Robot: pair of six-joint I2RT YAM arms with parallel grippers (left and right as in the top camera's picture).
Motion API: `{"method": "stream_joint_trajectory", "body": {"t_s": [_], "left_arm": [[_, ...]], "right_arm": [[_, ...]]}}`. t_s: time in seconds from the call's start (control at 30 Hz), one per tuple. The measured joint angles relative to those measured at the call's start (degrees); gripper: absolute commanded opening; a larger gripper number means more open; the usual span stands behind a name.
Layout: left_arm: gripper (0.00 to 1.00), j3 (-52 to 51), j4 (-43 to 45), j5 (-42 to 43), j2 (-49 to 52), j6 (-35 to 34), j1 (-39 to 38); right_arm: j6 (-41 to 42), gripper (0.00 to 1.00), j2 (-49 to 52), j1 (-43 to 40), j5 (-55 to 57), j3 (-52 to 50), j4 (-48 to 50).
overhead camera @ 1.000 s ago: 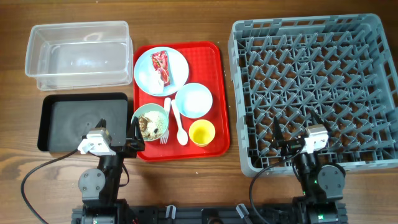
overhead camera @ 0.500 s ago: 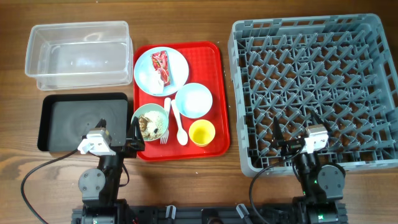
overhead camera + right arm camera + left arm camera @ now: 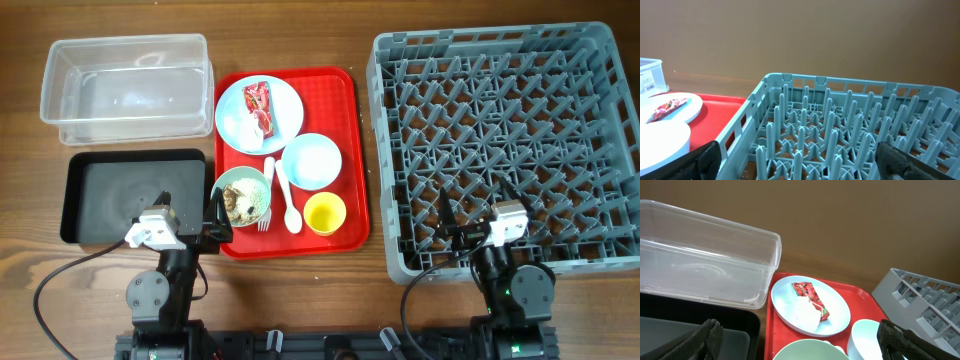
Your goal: Sort waste into correct bins and load items into the dishwasher rack
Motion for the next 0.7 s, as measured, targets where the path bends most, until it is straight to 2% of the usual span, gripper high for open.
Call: {"method": "stream_joint_trajectory", "body": {"t_s": [0.23, 0.3, 0.4, 0.57, 0.63, 0.67, 0.7], "left_arm": [[1.0, 0.13, -0.55, 0.0, 0.0, -0.07, 0.0], [1.0, 2.47, -5.73, -0.2, 0.61, -0.13, 0.0], [1.0, 8.24, -11.67, -0.42, 6.43, -0.42, 0.0], [1.0, 26.53, -22.71, 0.07, 28.13, -1.79, 0.0], [1.0, 32.81, -27.41, 0.7, 35.85, -1.92, 0.0], [1.0, 38.27, -35.17, 1.16, 41.09, -2.03, 0.0], [1.0, 42.12, -37.55, 1.46, 44.96, -2.01, 0.0]], "right_arm": [[6.12, 1.0, 0.85, 0.0, 0.04, 1.2, -2.69], [6.56, 1.0, 4.94, 0.0, 0.04, 5.29, -6.45], [6.71, 1.0, 16.2, -0.02, 0.04, 15.41, -11.85], [6.93, 1.0, 35.78, 0.0, 0.26, 34.03, -26.8], [6.95, 1.0, 39.47, 0.0, 0.26, 37.97, -32.17], [6.95, 1.0, 42.12, 0.0, 0.24, 40.68, -35.45], [6.97, 1.0, 44.44, 0.0, 0.26, 43.06, -37.4]]}}
